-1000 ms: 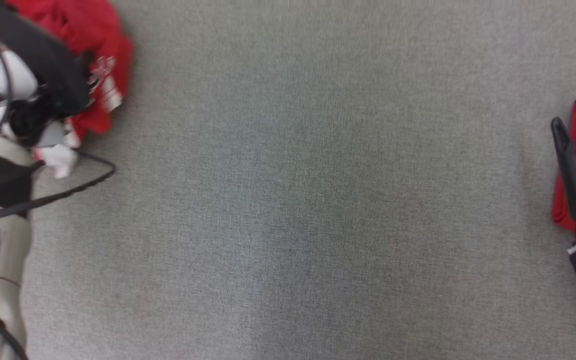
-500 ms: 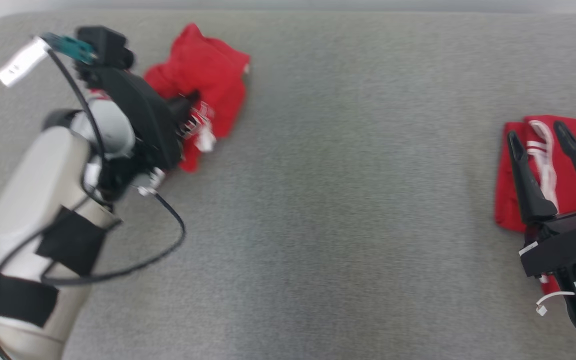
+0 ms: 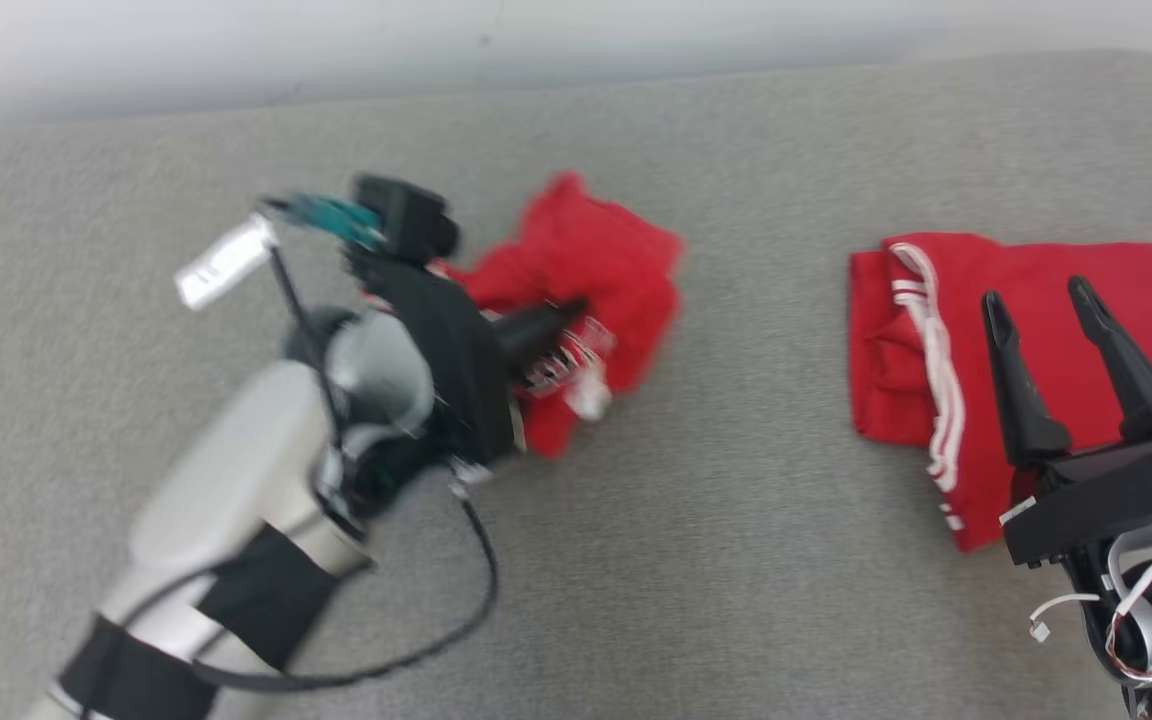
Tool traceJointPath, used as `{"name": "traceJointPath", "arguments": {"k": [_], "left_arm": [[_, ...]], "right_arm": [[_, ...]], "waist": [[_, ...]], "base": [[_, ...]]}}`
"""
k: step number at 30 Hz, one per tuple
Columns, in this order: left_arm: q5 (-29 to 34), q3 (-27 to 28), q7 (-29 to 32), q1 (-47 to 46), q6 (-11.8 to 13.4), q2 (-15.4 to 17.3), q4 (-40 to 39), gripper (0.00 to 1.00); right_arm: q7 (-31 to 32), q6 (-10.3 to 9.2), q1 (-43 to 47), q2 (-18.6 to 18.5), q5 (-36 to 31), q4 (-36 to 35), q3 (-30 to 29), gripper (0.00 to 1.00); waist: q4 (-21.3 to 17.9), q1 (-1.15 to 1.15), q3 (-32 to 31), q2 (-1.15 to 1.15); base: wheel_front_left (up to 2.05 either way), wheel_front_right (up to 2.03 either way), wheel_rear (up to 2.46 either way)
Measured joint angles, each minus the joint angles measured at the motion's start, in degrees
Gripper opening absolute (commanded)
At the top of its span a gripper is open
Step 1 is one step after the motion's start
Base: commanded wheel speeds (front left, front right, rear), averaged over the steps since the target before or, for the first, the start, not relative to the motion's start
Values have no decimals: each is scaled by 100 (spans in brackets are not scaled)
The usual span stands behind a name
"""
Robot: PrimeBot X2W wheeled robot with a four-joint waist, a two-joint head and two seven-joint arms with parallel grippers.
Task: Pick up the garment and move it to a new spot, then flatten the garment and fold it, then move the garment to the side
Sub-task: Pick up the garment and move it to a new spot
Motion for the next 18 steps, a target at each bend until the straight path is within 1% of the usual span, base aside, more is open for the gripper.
{"name": "traceJointPath", "arguments": {"k": [1,3,5,9,10,12,18], "left_arm": [[-38,-80,-56,58,0,-54,-38,0],[80,-378,-60,125,0,-48,-101,0],[99,-435,-98,267,0,-48,-138,0],[107,-762,-121,637,0,-59,-93,0],[167,-923,-179,815,0,-52,0,0],[200,-1005,-182,883,0,-41,21,0],[155,-1187,-422,1210,0,-199,242,0]], "right_arm": [[-31,0,18,9,9,22,-8,100],[-85,1,96,10,21,44,-30,100],[-115,8,166,13,22,75,-33,100],[-242,7,326,15,44,91,-121,100],[-259,8,398,10,73,103,-143,100],[-285,9,425,10,73,102,-141,100],[-357,80,422,15,73,149,-92,100]], "waist": [[-43,0,-40,0],[-123,0,-124,0],[-196,0,-200,0],[-283,0,-328,0],[-286,0,-371,0],[-273,0,-379,0],[-136,1,-419,0]], "base": [[0,0,0],[0,0,0],[0,0,0],[0,0,0],[0,0,0],[0,0,0],[0,0,0]]}}
